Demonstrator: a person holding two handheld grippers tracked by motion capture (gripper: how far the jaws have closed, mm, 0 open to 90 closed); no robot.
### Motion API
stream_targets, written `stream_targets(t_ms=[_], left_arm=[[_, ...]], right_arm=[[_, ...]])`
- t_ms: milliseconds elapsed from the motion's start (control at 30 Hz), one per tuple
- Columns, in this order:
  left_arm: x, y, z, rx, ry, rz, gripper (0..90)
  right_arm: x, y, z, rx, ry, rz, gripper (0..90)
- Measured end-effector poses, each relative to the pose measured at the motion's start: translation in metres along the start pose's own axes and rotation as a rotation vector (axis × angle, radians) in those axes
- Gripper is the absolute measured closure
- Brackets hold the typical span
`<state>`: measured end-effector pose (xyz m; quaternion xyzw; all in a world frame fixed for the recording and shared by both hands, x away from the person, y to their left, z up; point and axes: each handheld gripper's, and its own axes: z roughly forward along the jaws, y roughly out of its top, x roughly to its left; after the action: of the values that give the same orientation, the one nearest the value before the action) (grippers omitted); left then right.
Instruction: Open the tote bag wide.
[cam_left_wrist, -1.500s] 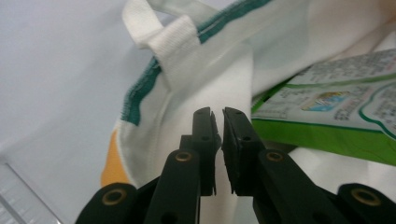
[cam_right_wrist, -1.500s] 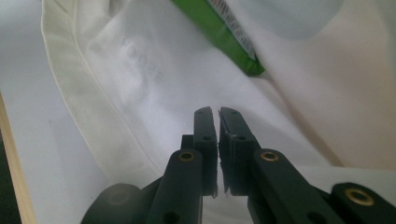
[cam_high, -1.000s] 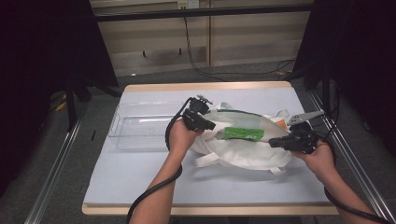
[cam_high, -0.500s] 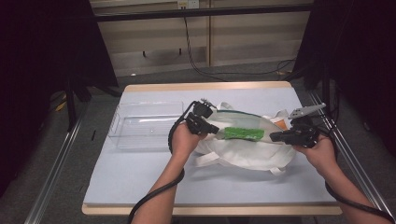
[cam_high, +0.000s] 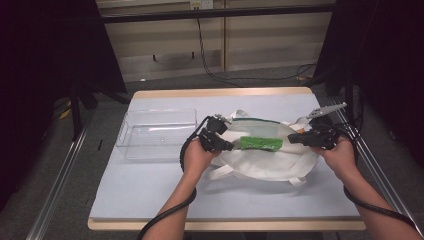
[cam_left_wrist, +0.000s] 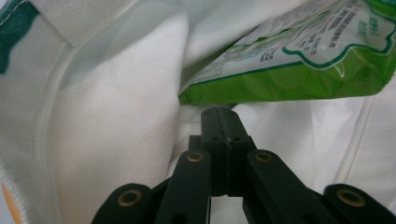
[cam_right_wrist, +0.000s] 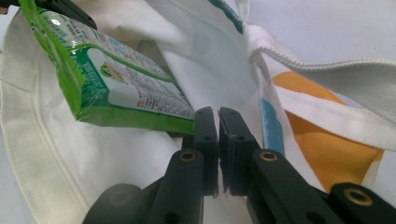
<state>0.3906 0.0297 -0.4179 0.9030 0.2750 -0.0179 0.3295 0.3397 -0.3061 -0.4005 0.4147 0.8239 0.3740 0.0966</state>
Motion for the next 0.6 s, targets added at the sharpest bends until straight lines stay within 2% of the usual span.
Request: stream_targets(t_ms=[167, 433, 600], left_arm=[[0.001, -0.004, 0.002, 0.006, -0.006, 0.006, 90.0], [0.002, -0.007, 0.005, 0.008, -0.007, -0.008, 90.0], [0.004, -0.008, 0.008, 0.009, -0.008, -0.012, 90.0]], right_arm=[[-0.008, 0.000, 0.002, -0.004, -0.011, 0.025, 86.6], [-0.020, -0.002, 0.005, -0.010, -0.025, 0.072, 87.1], [-0.026, -0.005, 0.009, -0.011, -0.034, 0.081, 87.2]])
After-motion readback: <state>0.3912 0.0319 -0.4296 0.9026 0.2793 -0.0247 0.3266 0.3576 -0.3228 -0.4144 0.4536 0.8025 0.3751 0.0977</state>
